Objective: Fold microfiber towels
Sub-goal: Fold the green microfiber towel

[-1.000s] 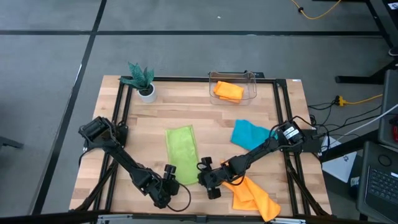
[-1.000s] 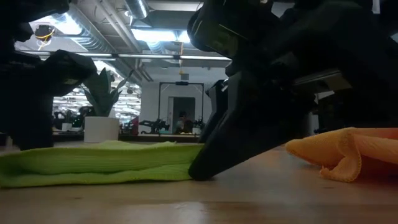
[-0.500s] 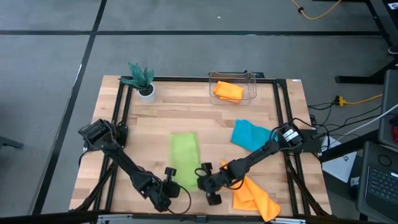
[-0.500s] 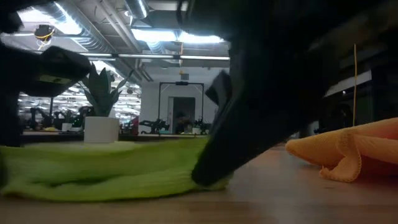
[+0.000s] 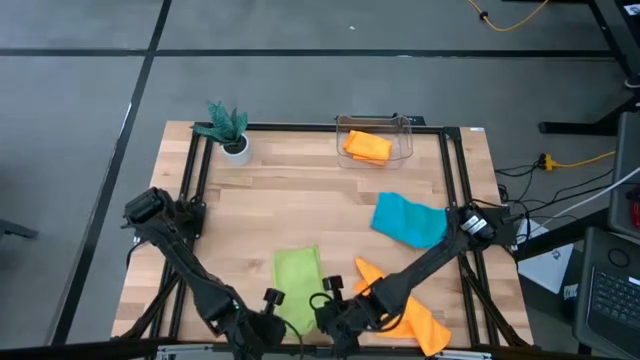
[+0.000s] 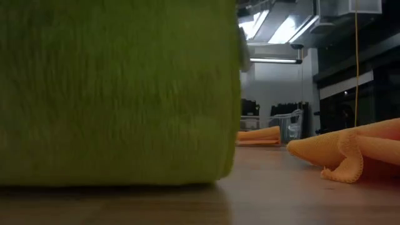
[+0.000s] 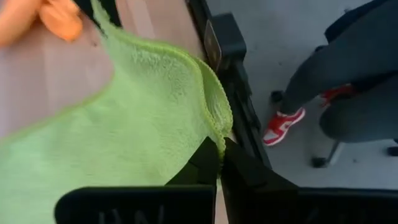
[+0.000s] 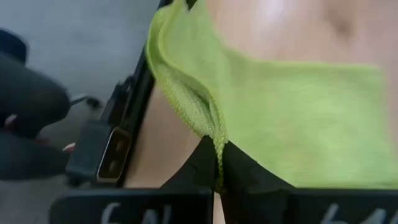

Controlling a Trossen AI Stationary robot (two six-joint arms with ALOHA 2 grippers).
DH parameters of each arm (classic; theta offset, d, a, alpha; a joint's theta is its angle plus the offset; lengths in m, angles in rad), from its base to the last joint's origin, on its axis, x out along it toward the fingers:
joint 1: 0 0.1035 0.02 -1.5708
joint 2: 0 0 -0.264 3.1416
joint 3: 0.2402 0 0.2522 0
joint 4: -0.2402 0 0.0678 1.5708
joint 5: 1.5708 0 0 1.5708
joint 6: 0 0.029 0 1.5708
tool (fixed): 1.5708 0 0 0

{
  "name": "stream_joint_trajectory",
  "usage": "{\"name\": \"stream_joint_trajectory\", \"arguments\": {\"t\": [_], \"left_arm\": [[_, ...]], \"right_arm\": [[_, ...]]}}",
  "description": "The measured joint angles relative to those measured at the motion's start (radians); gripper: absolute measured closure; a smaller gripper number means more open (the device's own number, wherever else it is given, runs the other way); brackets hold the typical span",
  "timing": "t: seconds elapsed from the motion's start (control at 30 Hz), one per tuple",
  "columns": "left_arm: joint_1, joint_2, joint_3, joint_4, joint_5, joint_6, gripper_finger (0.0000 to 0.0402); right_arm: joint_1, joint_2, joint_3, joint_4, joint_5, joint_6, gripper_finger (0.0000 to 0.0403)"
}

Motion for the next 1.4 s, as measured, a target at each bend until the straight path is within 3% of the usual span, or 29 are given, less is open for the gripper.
{"name": "stream_joint_trajectory", "arguments": {"t": [0.13,0.4,0.57,1.0,1.23,1.4], "left_arm": [[-0.007,-0.002,0.071,-0.148,-0.071,0.0,0.0401],[0.036,0.0,0.073,-0.403,-0.166,-0.003,0.0401],[0.084,0.001,0.071,-0.495,-0.18,-0.003,0.0401],[0.178,0.004,-0.148,-0.438,-0.151,-0.003,0.0402],[0.187,0.004,-0.201,-0.348,-0.15,0.061,0.0399],[0.204,0.004,-0.205,-0.331,-0.165,0.071,0.0377]], "right_arm": [[0.009,-0.003,0.023,-0.025,0.089,-0.029,0.0397],[-0.046,0.014,0.022,-0.113,0.266,-0.052,0.0397],[-0.102,0.027,0.023,-0.123,0.286,-0.085,0.0397],[-0.215,0.135,0.023,-0.132,0.282,-0.129,0.0397],[-0.237,0.158,0.023,-0.134,0.266,-0.085,0.039],[-0.237,0.158,0.023,-0.135,0.262,-0.073,0.0388]]}}
